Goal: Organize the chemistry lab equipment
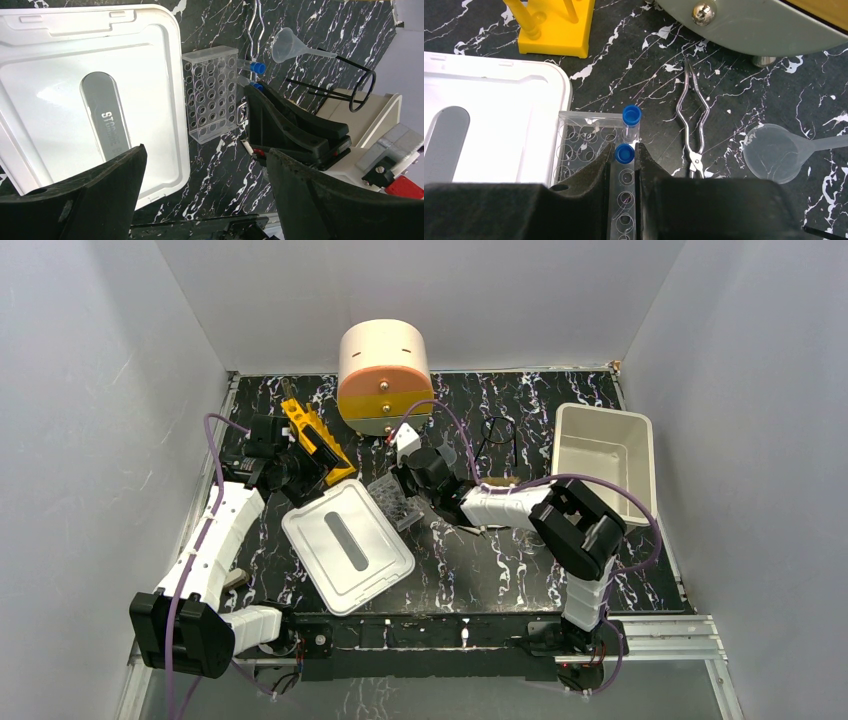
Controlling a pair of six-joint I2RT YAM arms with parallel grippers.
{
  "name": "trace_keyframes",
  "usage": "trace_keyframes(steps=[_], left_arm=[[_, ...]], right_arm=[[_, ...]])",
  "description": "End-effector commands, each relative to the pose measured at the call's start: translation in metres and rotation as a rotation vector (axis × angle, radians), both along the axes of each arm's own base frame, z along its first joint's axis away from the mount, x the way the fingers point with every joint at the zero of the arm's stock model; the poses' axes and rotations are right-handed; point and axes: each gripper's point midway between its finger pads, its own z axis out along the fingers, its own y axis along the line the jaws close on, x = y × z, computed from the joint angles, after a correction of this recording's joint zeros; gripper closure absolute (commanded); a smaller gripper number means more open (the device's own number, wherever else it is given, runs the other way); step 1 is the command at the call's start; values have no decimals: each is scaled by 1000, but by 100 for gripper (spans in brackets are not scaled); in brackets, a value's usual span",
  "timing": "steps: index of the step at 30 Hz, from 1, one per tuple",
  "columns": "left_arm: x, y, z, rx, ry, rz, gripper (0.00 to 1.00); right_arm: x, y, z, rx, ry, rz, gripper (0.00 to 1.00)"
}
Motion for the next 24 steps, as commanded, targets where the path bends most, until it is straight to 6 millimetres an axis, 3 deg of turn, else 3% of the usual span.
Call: trace_keyframes(steps=[1, 24], left_arm=[[-2, -2, 10, -16, -26, -29, 13], [-2, 1, 18, 6, -58, -52, 14]], right_arm=[[8, 15, 27, 53, -71, 22, 79], [0, 13, 7, 33, -94, 58, 76]])
